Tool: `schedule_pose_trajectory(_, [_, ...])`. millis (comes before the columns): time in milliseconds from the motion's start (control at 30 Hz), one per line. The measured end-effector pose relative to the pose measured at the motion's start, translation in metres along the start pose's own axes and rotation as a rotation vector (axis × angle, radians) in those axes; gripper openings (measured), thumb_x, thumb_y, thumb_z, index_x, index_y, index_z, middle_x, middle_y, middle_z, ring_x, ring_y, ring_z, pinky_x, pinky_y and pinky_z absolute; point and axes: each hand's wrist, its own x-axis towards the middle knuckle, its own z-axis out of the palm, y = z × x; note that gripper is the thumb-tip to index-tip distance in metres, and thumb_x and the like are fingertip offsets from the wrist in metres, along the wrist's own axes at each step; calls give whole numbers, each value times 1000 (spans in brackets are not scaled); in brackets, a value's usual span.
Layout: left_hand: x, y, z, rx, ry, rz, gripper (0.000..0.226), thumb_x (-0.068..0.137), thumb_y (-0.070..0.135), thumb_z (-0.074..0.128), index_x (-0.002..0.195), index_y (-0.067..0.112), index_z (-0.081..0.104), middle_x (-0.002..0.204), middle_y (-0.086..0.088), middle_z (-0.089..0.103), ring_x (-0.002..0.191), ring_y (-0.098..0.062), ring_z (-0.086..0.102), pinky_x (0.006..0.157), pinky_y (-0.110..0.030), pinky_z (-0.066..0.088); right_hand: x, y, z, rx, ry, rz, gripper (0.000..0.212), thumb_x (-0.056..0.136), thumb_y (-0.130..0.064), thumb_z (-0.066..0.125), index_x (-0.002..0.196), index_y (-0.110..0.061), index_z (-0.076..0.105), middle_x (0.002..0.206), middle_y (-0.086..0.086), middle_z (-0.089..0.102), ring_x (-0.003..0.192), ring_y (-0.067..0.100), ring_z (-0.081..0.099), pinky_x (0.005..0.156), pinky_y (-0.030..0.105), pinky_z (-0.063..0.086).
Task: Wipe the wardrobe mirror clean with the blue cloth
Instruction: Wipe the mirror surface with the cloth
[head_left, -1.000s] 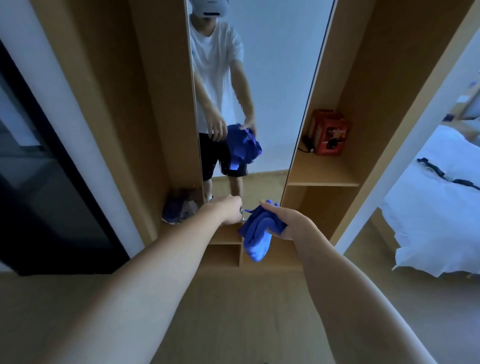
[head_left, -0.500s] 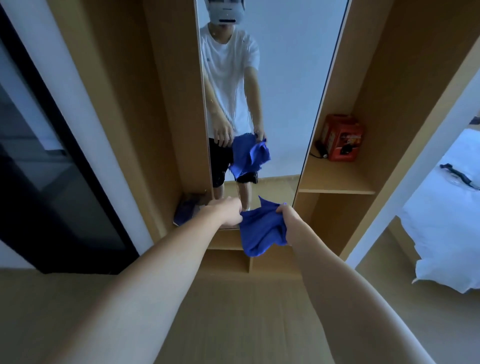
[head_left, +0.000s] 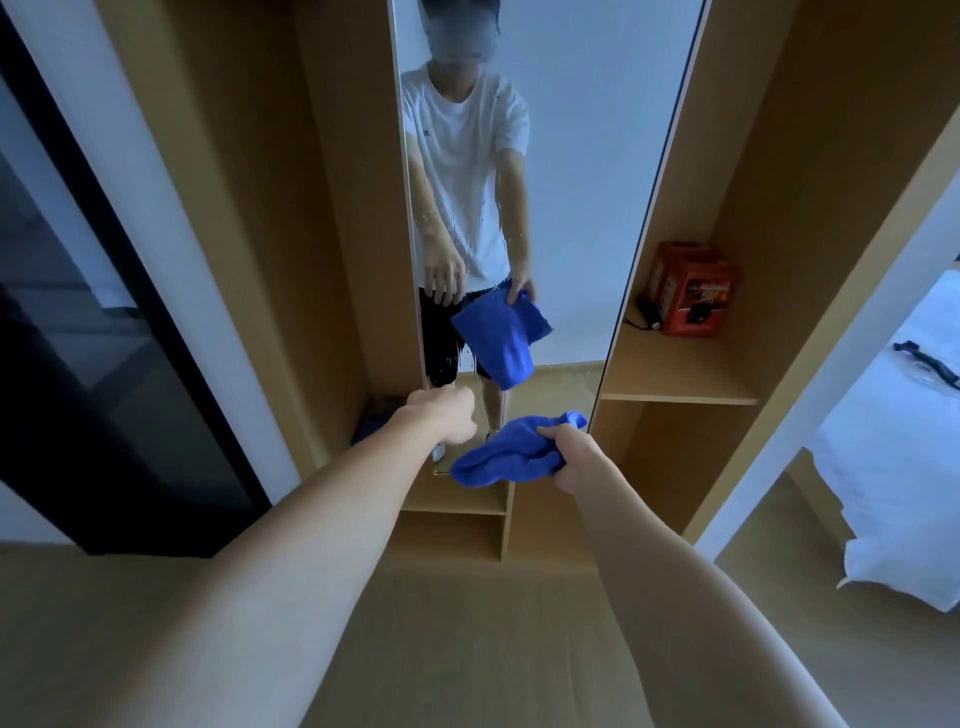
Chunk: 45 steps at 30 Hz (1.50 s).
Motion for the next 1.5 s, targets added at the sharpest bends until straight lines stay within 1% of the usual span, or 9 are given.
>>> schedule_pose_trajectory(233, [1,-6,-15,21,-3,6,14,82,9,46,70,15,43,66,-2,46,58,-24,43,60,-32,36,-5,4,2,41,12,54,21,68,-7,59,80,-12,43,70,5,47,68,23,52,59,31,44])
schedule_pose_trajectory(367, [-4,-10,-16,22,5,8,14,87,13,46,73,15,47,68,-2,48,59,-23,46,63,-33,37,-8,-2,9,84,12,84,39,76,-36,78,98,-12,57,88,7,66,74,23,63,61,33,48])
schedule_pose_trajectory(633, [-18,-13,-27,26,15,-7,16,89,15,48,96,11,62,89,-13,63,79,-29,64,67,-34,40,-8,10,7,102,-27,-3,31,84,-25,66,111,-13,59,101,14,71,82,30,69,63,34,55])
schedule_pose_trajectory(733, [-17,-14,-28,30,17,3,14,88,14,47,91,10,60,77,-5,56,62,-23,51,64,-33,40,-20,5,11,36,-98,11,22,82,-14,68,101,-6,62,95,17,72,88,33,69,79,42,57])
schedule_pose_trajectory(900, [-18,-14,-31,35,39,18,13,89,15,48,92,11,60,77,-4,57,62,-22,52,63,-33,42,-35,5,21,186,-34,-81,17,88,-6,54,73,-8,46,53,0,61,55,14,63,58,22,52])
schedule_pose_trajectory(1000, [-18,-14,-33,38,50,25,12,90,15,48,91,13,60,80,-4,58,63,-22,51,61,-32,40,-55,0,20,253,-122,-80,11,81,-10,61,71,-9,55,71,8,69,79,27,68,83,39,55])
schedule_pose_trajectory(1100, [-18,-15,-36,44,48,24,10,88,13,48,87,14,57,77,-3,55,63,-22,49,61,-32,38,-55,-5,24,275,-126,-80,24,91,-33,61,78,-14,55,58,4,66,76,19,62,71,32,50])
schedule_pose_trajectory(1233, [-18,-16,-43,30,66,33,10,88,14,46,81,15,53,71,-1,50,61,-23,48,62,-31,39,-46,-5,30,198,-108,-101,38,89,-44,65,109,-12,61,89,9,69,86,21,66,68,34,49])
schedule_pose_trajectory(1500, [-20,-15,-58,29,122,61,12,89,19,50,79,17,55,76,-1,59,64,-22,55,58,-31,40,-64,-13,30,537,-235,-231,17,94,-25,54,84,-16,64,87,11,71,81,25,72,76,38,54])
